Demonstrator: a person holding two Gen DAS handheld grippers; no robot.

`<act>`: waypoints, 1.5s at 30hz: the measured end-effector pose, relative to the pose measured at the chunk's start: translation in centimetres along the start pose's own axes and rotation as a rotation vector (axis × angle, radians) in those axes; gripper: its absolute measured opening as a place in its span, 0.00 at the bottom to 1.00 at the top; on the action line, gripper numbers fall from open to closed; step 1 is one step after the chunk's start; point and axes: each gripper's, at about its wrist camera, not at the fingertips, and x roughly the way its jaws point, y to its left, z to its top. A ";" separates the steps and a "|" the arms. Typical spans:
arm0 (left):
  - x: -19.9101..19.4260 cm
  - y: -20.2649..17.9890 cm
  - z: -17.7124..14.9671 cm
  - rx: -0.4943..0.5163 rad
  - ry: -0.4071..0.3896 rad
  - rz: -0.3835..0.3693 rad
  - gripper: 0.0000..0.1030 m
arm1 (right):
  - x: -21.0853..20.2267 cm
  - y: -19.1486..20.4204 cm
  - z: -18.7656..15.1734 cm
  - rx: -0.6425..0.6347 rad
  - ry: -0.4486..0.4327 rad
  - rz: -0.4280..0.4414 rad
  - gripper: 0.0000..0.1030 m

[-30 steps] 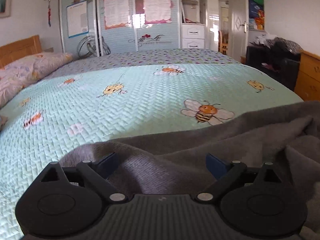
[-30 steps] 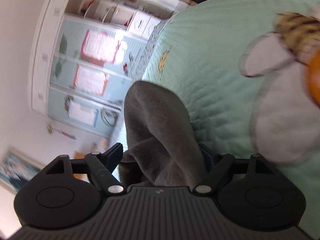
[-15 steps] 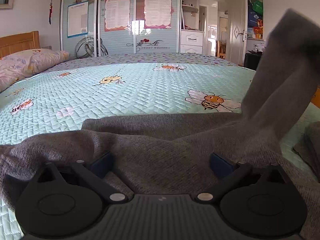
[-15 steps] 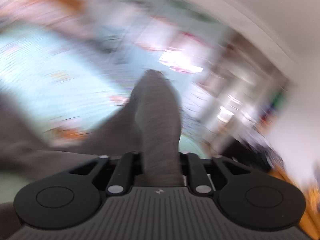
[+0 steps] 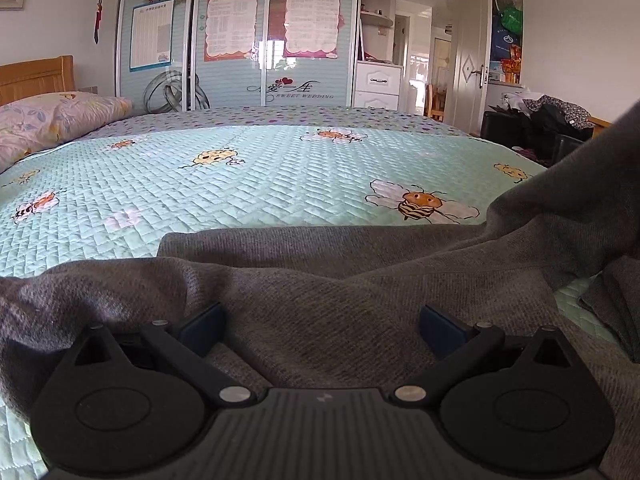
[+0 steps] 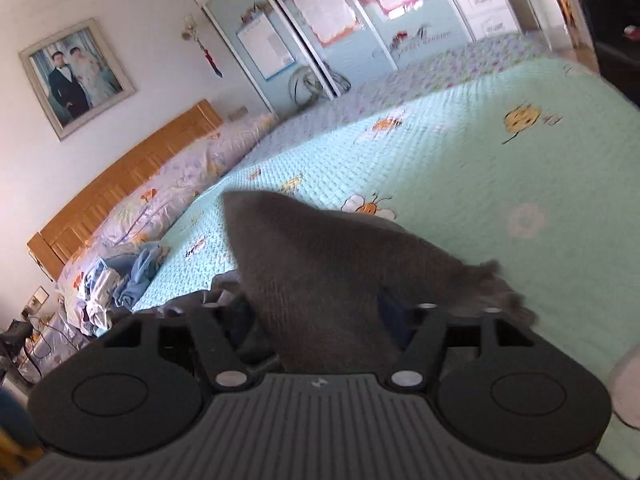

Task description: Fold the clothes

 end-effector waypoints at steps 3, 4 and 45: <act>0.0 0.1 0.0 -0.002 0.000 -0.004 0.99 | -1.4 0.6 -2.7 0.053 0.029 0.116 0.73; 0.1 0.1 0.0 -0.002 0.000 -0.004 0.99 | -1.7 0.7 -3.5 0.079 0.022 0.124 0.73; 0.2 0.2 0.0 0.010 0.004 -0.004 0.99 | -0.7 -6.3 14.8 -0.385 -0.459 -0.791 0.11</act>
